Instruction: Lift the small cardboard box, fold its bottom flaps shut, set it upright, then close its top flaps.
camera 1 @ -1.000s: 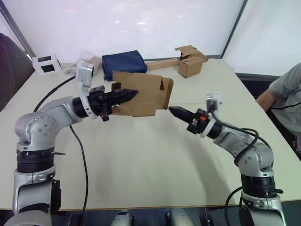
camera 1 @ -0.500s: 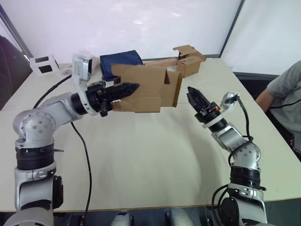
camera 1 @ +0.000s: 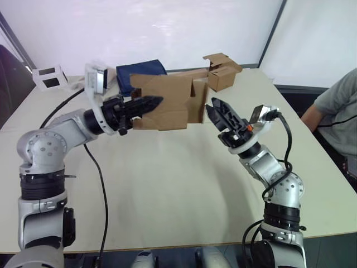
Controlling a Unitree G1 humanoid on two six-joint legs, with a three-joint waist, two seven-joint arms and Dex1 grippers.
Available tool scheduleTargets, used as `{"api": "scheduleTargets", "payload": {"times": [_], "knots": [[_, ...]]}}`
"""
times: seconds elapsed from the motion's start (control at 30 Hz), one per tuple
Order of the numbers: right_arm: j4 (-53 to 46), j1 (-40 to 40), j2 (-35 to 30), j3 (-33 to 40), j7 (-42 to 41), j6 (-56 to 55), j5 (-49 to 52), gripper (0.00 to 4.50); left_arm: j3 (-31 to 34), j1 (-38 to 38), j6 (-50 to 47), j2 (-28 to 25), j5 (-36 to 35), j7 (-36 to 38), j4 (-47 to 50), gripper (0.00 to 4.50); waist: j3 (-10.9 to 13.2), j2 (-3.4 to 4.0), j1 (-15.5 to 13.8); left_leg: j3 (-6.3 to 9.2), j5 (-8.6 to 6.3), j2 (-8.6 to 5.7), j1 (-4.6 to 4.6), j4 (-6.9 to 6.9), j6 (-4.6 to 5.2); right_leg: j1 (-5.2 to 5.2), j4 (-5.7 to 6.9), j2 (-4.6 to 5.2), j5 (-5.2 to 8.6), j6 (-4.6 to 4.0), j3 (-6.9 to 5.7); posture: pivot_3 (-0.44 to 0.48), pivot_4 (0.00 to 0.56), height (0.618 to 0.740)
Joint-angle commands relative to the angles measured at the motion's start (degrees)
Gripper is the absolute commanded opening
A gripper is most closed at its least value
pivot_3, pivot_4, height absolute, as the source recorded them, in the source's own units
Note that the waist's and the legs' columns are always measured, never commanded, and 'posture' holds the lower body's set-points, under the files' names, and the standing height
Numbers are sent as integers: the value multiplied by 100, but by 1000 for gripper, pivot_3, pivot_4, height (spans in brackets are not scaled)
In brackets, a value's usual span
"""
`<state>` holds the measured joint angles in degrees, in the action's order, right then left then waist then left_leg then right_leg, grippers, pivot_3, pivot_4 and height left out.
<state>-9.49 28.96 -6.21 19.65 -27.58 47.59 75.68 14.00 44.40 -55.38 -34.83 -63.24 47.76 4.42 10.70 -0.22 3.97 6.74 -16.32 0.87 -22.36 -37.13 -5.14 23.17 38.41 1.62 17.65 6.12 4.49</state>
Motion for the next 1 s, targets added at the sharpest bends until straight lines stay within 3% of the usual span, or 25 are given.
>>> {"api": "scheduleTargets", "payload": {"times": [0.03,0.43,0.83,1.0], "knots": [[-471,-56,-68,-173,84,-8,216,4474,-8,220,141,18,51,137,-6,0,0,0,1,0,0,0,0,0,0,0,0,0,0,0,0,0,150,740],[431,81,-588,585,89,-617,387,4474,60,271,15,-2,-113,106,111,0,0,0,-6,-1,0,-1,0,0,1,0,-1,1,0,0,0,0,150,740],[1577,377,-527,40,-647,-638,-351,4474,192,362,-191,13,-521,-193,193,0,0,0,8,-2,-1,0,1,1,1,1,0,-3,0,0,3,0,150,740],[1428,565,-302,88,-605,-537,-83,4474,165,428,-167,18,-498,-200,151,0,0,0,-1,-1,0,0,0,0,0,2,0,-3,0,0,3,0,150,740]]}}
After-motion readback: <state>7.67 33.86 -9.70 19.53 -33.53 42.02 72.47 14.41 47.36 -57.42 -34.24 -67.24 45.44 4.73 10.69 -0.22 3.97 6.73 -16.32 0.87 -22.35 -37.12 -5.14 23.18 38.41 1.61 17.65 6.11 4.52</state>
